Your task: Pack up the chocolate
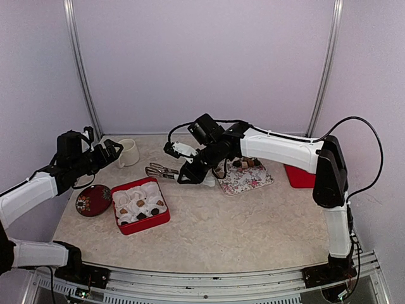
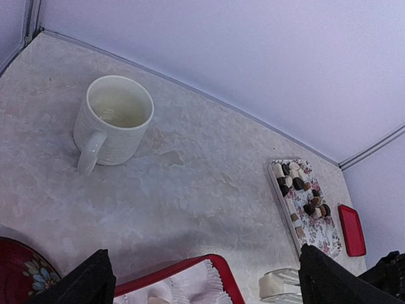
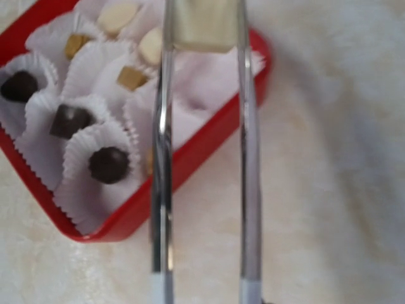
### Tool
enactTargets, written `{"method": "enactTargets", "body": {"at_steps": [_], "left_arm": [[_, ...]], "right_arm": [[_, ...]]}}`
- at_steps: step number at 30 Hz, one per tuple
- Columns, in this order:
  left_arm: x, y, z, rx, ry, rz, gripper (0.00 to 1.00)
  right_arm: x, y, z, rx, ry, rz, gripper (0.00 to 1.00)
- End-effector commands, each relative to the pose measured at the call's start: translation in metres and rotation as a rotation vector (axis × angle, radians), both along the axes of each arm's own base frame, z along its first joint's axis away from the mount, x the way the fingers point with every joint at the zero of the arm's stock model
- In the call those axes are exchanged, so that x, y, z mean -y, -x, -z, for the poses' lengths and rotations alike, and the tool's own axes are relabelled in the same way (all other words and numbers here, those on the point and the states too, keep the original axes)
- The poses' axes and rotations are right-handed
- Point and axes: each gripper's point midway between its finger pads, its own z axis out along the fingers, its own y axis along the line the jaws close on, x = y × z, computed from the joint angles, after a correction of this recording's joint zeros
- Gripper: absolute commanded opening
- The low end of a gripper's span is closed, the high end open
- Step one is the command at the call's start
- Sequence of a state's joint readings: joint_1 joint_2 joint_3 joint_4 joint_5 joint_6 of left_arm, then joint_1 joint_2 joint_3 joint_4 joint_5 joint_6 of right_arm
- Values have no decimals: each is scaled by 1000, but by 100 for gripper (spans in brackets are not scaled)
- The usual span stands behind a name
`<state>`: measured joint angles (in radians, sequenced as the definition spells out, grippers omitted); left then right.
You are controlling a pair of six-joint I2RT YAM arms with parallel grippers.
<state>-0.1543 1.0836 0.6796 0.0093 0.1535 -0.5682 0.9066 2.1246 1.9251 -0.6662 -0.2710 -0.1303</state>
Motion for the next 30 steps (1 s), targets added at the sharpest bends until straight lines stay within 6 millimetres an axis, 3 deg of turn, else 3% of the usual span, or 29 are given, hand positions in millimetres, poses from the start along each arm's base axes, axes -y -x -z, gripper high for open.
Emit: {"method": "enactTargets", "body": {"at_steps": [1,12,30], "left_arm": [[4,-1,-13,44,4,17,99],[5,-2,-9,39,-1,22,99],[0,-3,-4,29,-12,10,99]], "right_arm": [[-14,7,9,-8,33,-19,27],[-34,3,33,-35,46,-19,28],[-42,-8,39,-9,60,-19,39]]}}
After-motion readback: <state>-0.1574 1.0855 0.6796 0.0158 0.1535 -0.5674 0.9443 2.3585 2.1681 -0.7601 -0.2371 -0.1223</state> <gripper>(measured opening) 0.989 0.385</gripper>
